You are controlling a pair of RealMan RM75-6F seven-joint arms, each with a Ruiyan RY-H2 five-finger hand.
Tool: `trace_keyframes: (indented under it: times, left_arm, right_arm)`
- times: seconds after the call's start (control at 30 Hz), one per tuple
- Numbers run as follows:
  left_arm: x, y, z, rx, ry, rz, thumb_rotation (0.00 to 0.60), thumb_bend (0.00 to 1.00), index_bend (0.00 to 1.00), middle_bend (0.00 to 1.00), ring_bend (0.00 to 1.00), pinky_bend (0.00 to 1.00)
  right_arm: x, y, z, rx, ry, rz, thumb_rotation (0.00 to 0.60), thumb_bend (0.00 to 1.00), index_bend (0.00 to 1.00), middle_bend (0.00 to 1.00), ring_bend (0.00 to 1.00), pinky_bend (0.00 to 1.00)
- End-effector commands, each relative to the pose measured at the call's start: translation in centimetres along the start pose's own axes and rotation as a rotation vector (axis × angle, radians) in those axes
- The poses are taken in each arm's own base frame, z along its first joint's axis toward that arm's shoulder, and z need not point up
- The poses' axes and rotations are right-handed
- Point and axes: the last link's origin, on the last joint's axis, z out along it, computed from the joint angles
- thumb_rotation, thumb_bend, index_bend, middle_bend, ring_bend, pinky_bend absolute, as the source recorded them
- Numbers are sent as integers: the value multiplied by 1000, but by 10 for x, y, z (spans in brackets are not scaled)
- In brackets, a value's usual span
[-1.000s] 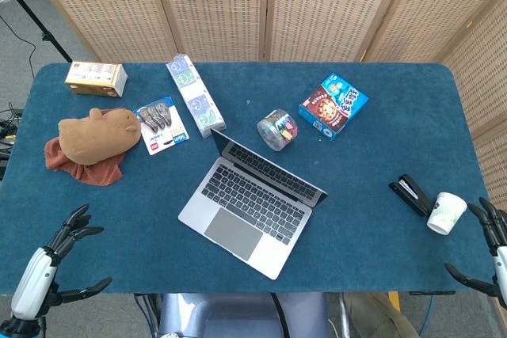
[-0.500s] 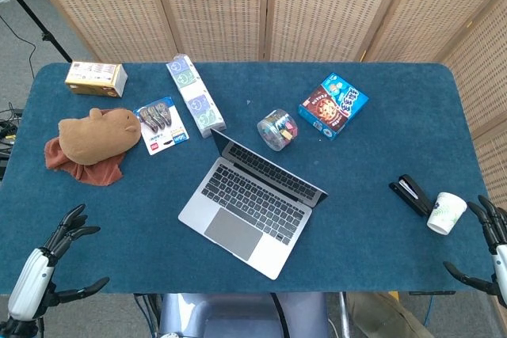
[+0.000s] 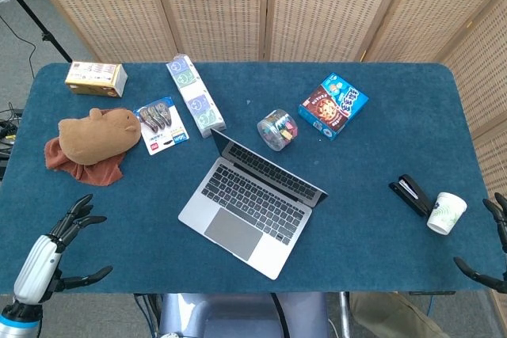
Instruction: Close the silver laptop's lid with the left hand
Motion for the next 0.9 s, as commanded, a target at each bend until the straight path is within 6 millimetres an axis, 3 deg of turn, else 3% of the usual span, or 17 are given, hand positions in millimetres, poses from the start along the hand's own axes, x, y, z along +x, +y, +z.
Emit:
trace_keyframes:
  times: [0.03, 0.43, 0.63, 0.9]
  left_arm:
    - [6, 1, 13, -37, -17, 38, 600, 122, 249, 86, 138, 198]
    - [32, 10, 93, -159, -206, 129, 600, 121, 197, 52, 93, 190]
    - [42, 15, 123, -202, -247, 194, 600, 120, 168, 29, 62, 162]
    - [37, 28, 171, -252, -407, 317, 600, 120, 146, 6, 42, 141]
  right_arm:
    - [1, 3, -1, -12, 4, 0, 600, 191, 21, 0, 0, 0]
    - [10, 14, -10, -60, 38, -2, 600, 191, 21, 0, 0, 0]
    - [12, 17, -12, -73, 44, -2, 600, 191, 21, 0, 0, 0]
    - [14, 21, -14, -88, 51, 0, 600, 192, 21, 0, 0, 0]
